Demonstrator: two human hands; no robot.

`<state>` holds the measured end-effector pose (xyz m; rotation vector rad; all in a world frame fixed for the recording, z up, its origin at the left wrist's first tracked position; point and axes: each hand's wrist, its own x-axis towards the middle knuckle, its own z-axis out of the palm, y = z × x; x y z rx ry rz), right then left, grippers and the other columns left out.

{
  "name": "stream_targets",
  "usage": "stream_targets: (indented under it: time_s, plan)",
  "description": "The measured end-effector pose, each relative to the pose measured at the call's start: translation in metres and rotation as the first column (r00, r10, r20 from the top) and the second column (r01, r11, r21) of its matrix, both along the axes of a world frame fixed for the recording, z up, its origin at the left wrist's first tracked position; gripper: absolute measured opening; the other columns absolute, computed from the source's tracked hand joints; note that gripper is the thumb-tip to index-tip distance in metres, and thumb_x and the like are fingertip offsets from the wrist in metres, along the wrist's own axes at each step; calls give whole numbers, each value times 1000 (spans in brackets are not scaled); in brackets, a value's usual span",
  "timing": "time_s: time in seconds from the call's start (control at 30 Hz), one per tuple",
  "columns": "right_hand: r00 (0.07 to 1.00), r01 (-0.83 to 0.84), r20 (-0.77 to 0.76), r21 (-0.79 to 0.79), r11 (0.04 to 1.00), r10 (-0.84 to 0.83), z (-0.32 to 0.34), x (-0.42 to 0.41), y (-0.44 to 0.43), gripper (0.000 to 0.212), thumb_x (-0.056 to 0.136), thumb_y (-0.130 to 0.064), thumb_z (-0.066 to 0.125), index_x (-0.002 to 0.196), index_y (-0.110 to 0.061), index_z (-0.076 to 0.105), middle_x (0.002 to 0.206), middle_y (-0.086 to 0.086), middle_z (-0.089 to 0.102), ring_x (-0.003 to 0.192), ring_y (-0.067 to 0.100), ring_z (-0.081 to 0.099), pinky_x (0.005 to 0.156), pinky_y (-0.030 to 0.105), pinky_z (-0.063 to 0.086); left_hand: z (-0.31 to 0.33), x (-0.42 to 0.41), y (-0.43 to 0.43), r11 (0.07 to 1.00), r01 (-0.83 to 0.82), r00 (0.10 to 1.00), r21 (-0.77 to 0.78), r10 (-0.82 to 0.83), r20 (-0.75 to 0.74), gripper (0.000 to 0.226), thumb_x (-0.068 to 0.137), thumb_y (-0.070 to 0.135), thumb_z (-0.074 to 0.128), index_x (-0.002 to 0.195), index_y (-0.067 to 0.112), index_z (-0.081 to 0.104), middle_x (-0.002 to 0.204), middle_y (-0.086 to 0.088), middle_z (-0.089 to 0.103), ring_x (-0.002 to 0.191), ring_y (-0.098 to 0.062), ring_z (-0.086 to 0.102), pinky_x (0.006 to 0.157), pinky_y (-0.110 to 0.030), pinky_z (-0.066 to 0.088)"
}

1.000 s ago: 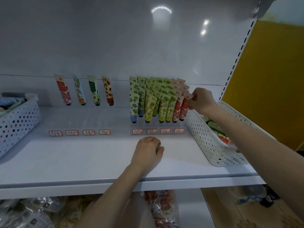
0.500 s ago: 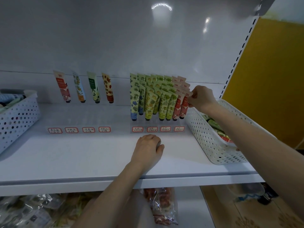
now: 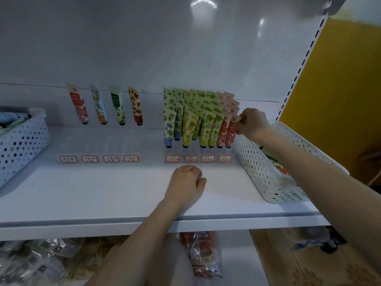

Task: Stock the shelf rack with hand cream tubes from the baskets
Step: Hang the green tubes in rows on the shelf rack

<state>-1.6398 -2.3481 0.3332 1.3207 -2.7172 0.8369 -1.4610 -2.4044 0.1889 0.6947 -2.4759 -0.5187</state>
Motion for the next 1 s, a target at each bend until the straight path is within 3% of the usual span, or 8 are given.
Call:
stream_targets:
  time_s: [0.13, 0.27, 0.4, 0.6, 0.73, 0.87, 1.0]
  plan:
    - [1000, -11, -19, 63, 998, 12, 6, 1, -6, 27, 89, -1, 45, 64, -5, 52, 90, 22, 69, 88, 32, 67, 70, 35, 52, -1, 0, -1, 1000, 4, 1000, 3, -4, -4, 25, 90, 27, 49, 82, 7, 62, 84, -3, 60, 83, -19, 51, 80, -35, 43]
    - [999, -15, -45, 78, 997, 18, 5, 0, -8, 21, 90, 0, 43, 84, 6, 62, 94, 22, 68, 90, 33, 65, 81, 38, 53, -2, 0, 0, 1000, 5, 1000, -9, -5, -2, 25, 90, 27, 49, 82, 8, 61, 84, -2, 59, 82, -19, 50, 80, -34, 43]
    - [998, -18, -64, 76, 997, 23, 3, 1, -8, 24, 90, 1, 41, 88, 8, 64, 95, 22, 68, 91, 33, 64, 68, 32, 48, -1, 0, 0, 1000, 10, 1000, -13, -10, -7, 25, 90, 27, 49, 82, 8, 62, 84, -2, 59, 81, -18, 50, 80, -34, 43]
    - [998, -19, -52, 58, 998, 22, 3, 4, -9, 26, 91, 1, 38, 91, 9, 63, 96, 22, 67, 93, 33, 63, 80, 35, 49, -1, 0, 0, 1000, 8, 1000, -3, -8, -2, 24, 90, 27, 49, 83, 7, 62, 84, -2, 59, 82, -19, 50, 80, -35, 43]
    - [1000, 15, 0, 44, 999, -15, 1, 0, -9, 22, 88, 2, 42, 89, 9, 62, 92, 23, 68, 91, 33, 65, 72, 35, 52, 0, 1, 0, 1000, 6, 1000, 6, -6, -12, 24, 90, 26, 50, 82, 6, 62, 83, -3, 60, 81, -19, 51, 80, -35, 43]
    - [998, 41, 41, 42, 998, -43, 4, -4, -6, 19, 87, 1, 48, 70, 0, 56, 91, 23, 69, 88, 33, 67, 79, 40, 55, 0, 1, 1, 1000, 8, 1000, -9, -8, -22, 23, 91, 26, 50, 86, 7, 63, 88, -4, 61, 84, -19, 52, 81, -33, 43]
    - [999, 21, 29, 67, 997, -23, 5, 3, -7, 21, 88, 2, 44, 73, 2, 58, 91, 23, 68, 89, 32, 66, 57, 24, 47, 0, 1, 0, 1000, 4, 1000, -9, -4, -29, 24, 91, 26, 50, 88, 6, 64, 89, -4, 62, 85, -19, 52, 81, -31, 42]
